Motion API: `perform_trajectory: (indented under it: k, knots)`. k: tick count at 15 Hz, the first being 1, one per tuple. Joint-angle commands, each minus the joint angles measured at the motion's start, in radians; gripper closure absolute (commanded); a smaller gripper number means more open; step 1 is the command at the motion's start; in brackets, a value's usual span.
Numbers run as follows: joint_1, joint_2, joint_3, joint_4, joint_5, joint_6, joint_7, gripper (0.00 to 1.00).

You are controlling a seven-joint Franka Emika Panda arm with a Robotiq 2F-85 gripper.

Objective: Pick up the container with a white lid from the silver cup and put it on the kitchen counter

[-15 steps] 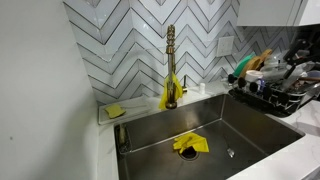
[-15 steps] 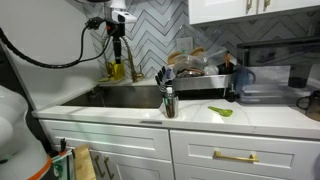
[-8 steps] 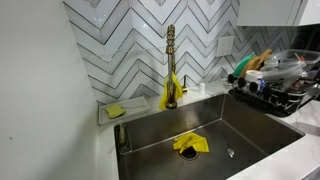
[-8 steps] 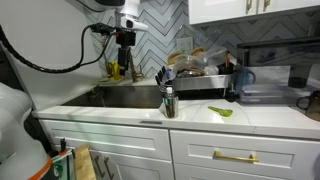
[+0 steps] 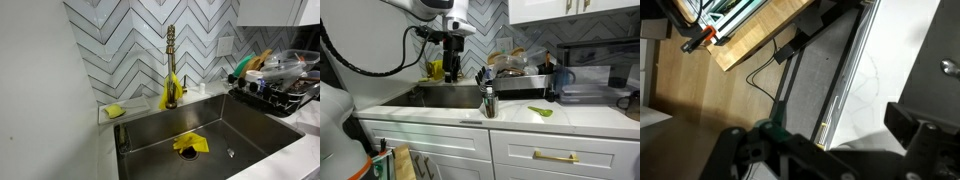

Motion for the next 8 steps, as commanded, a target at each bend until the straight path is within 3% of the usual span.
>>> perform_trajectory:
  k: [1, 8]
  knots:
    - [0.015, 0.001, -0.011, 0.003, -0.004, -0.002, 0.004, 0.0]
    - [-0.013, -0.01, -0.043, -0.048, -0.009, 0.228, 0.071, 0.0]
